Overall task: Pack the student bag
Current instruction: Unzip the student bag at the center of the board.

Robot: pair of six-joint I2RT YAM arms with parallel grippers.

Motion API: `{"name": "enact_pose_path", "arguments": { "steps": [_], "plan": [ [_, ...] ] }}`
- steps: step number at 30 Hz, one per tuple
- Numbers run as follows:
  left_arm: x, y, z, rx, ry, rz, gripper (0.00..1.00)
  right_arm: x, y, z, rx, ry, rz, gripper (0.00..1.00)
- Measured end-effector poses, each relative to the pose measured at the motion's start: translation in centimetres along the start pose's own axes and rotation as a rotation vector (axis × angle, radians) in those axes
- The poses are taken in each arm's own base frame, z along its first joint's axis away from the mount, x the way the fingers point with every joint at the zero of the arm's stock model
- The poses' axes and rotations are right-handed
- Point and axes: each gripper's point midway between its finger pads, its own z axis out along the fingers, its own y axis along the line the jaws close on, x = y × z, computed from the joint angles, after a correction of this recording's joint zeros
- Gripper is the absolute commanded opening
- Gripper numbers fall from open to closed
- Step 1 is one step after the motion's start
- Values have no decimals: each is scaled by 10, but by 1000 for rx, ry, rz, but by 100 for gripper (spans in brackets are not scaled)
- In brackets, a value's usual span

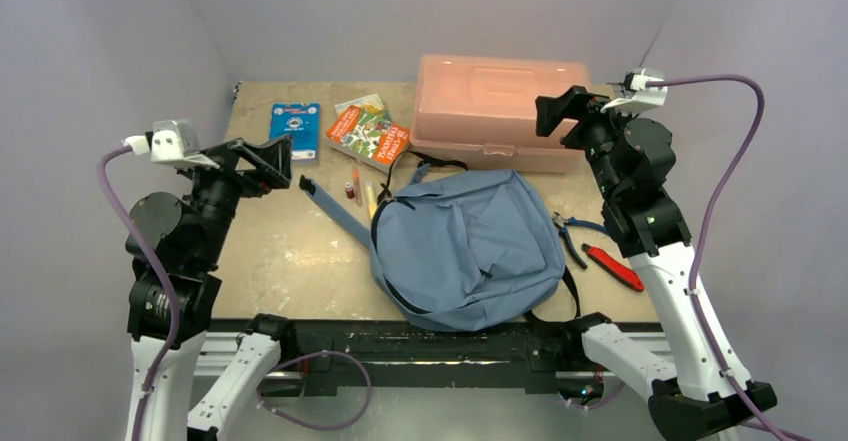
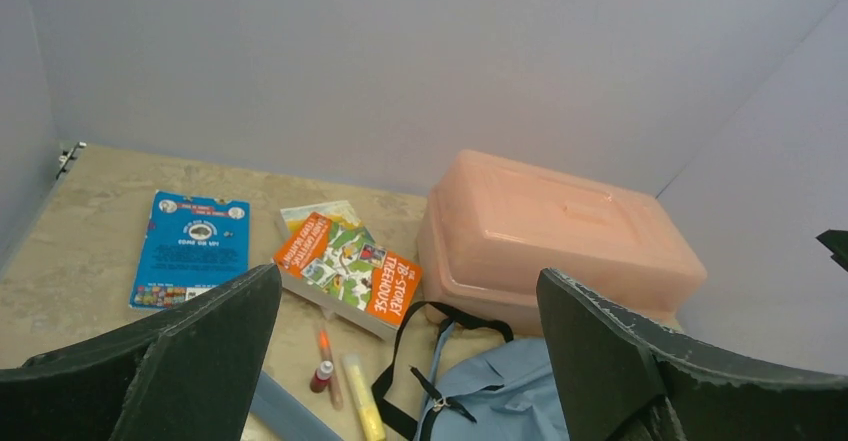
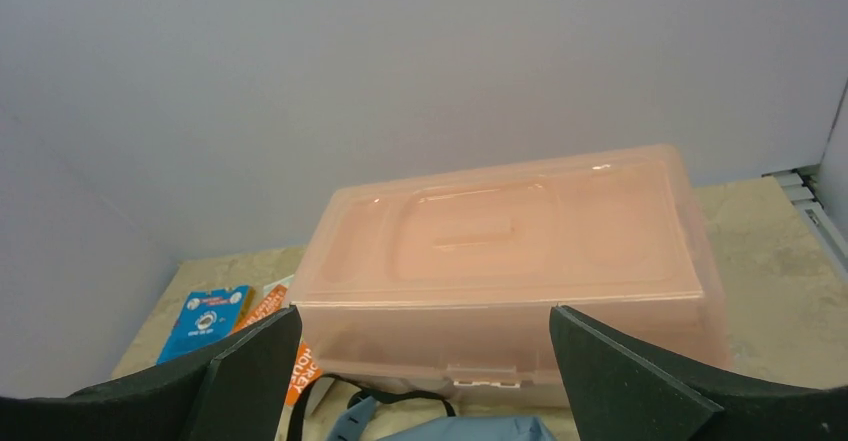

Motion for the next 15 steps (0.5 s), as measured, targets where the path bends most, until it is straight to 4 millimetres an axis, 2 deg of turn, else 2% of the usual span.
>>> {"name": "enact_pose_path", "arguments": {
  "steps": [5,9,12,15],
  "plan": [
    [28,4,16,-12,99,-12,100,15,-5,4,17,31,19,99],
    [67,12,31,-28,229,-19,100,38,-1,15,-7,101,22,99],
    [100,15,41,-27,335,-34,100,64,2,29,-29,187,31,99],
    [141,14,47,5,465,-70,100,112,10,42,-95,334,44,99]
  ]
}}
